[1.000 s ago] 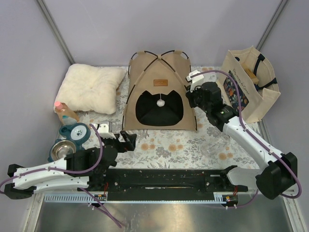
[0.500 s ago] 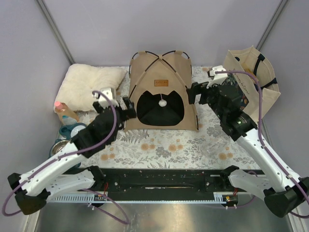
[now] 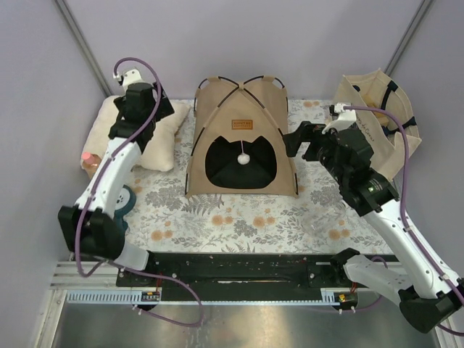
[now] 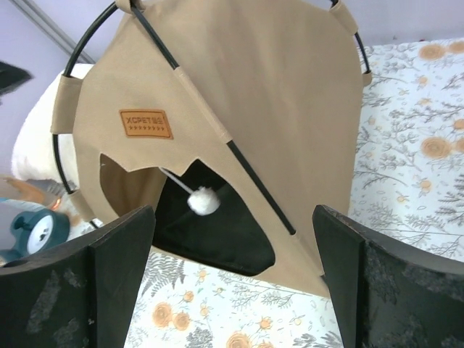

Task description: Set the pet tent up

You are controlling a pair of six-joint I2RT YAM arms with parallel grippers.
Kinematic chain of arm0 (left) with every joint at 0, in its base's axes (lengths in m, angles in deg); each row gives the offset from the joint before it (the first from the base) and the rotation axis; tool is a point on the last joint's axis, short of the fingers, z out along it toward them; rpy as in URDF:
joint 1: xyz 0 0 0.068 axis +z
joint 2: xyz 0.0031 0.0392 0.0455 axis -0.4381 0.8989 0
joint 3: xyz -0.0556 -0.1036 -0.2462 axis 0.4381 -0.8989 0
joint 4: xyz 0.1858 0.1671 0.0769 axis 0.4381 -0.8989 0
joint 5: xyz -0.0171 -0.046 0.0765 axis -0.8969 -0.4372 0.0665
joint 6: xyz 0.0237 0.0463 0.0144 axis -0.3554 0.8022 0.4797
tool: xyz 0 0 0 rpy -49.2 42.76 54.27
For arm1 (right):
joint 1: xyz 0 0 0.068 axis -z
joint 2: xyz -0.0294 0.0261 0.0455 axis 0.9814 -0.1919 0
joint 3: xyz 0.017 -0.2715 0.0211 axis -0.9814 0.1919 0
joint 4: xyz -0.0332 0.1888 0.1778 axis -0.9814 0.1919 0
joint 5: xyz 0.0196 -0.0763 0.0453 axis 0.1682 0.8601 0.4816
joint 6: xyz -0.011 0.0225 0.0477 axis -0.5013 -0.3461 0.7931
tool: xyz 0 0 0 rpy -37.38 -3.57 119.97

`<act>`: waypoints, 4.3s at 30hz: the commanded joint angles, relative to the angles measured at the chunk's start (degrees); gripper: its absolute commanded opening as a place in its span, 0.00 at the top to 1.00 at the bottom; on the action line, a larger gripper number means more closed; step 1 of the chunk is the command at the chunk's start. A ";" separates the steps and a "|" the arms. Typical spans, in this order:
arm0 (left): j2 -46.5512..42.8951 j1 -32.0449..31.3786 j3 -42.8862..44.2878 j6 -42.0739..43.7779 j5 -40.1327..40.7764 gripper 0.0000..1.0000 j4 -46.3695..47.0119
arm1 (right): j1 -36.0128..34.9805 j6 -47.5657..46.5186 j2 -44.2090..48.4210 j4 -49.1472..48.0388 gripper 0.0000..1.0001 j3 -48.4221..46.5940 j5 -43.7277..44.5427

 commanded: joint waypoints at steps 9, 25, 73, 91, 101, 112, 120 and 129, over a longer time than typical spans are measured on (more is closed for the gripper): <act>33.61 10.22 22.46 1.79 -8.12 0.01 -4.20 | 0.15 4.48 5.78 3.12 0.01 1.43 -2.87; 49.91 11.73 34.09 -1.12 -17.52 1.00 -15.74 | 0.15 4.92 6.04 2.60 0.01 1.60 -1.37; -43.96 8.31 -16.88 -33.02 -58.49 1.00 9.67 | 0.15 11.60 14.40 9.63 0.01 2.75 -15.51; -23.51 -38.02 -32.10 -29.34 -22.53 0.59 19.77 | 0.15 12.22 14.66 9.01 0.01 10.65 -18.77; -26.90 -38.55 -34.82 -18.18 -18.14 0.03 14.60 | 0.15 9.49 15.19 2.08 0.00 20.75 -19.21; -43.70 -38.72 -42.99 -23.86 -2.97 0.01 -3.21 | -0.12 11.34 6.76 -15.86 0.00 29.82 -18.96; -44.67 -38.72 -49.66 -33.55 2.52 0.01 -9.43 | -3.10 5.81 0.08 -18.67 0.01 29.90 -11.22; -44.59 -38.72 -57.94 -37.94 -1.62 0.01 -1.14 | -6.88 3.43 -13.19 -20.96 0.01 28.32 -10.42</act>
